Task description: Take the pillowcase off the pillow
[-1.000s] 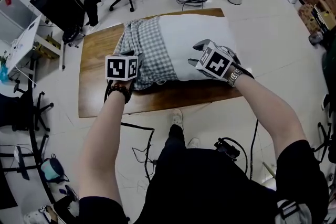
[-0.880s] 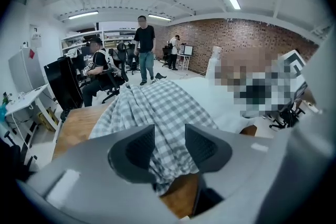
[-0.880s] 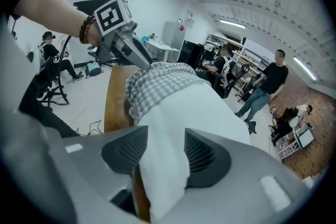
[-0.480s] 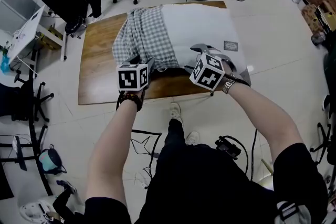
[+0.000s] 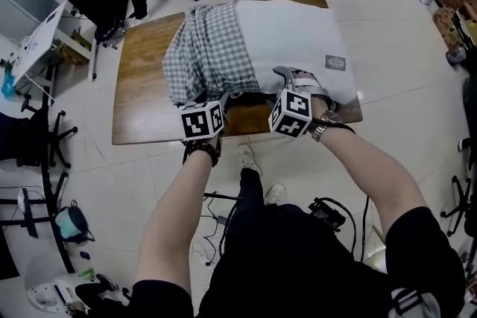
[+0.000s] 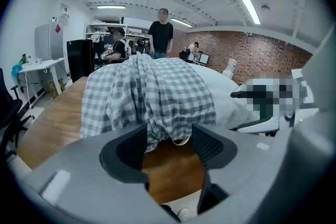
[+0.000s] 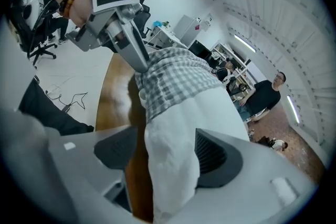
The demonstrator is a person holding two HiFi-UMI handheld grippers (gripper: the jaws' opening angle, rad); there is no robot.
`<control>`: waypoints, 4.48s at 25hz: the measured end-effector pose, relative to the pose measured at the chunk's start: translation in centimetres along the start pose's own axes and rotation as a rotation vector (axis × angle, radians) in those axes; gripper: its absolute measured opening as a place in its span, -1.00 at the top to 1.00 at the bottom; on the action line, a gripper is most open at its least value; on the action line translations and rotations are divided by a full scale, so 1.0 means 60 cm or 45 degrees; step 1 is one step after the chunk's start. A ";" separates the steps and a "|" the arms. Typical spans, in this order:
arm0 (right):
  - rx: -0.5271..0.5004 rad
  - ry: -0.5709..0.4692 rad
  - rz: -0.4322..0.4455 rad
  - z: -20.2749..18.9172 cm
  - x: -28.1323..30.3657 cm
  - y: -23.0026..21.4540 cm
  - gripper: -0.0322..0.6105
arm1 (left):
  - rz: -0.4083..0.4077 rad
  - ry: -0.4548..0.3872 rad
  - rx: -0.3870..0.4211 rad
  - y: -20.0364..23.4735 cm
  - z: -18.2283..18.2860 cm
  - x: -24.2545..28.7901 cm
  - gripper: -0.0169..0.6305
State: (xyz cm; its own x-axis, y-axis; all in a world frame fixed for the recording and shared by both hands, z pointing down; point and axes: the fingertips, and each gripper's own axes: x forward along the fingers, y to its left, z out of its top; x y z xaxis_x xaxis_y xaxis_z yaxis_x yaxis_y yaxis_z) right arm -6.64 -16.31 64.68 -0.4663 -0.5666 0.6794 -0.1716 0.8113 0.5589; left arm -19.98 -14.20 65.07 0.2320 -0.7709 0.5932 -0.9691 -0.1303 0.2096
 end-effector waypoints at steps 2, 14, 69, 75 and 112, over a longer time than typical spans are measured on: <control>0.003 0.011 -0.015 -0.005 0.013 -0.002 -0.16 | 0.000 0.007 -0.029 0.003 -0.009 0.017 0.11; -0.024 0.091 -0.086 -0.020 0.070 -0.027 0.22 | -0.021 0.053 -0.092 0.040 -0.011 0.094 0.43; 0.143 -0.134 0.003 -0.025 -0.178 0.000 0.40 | 0.324 -0.127 0.070 0.112 0.055 -0.168 0.43; 0.135 -0.157 -0.025 -0.018 -0.192 0.011 0.40 | 0.263 -0.158 0.168 0.064 0.055 -0.180 0.43; 0.378 -0.069 0.372 0.100 0.064 -0.284 0.03 | -0.227 0.305 0.619 0.056 0.352 0.131 0.16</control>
State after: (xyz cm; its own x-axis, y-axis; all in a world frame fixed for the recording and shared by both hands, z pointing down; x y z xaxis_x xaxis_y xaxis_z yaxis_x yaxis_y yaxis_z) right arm -10.74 -31.42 54.91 -0.5758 -0.3043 0.7588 -0.2640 0.9476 0.1797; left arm -23.19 -33.84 54.03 0.3531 -0.5549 0.7533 -0.8273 -0.5611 -0.0256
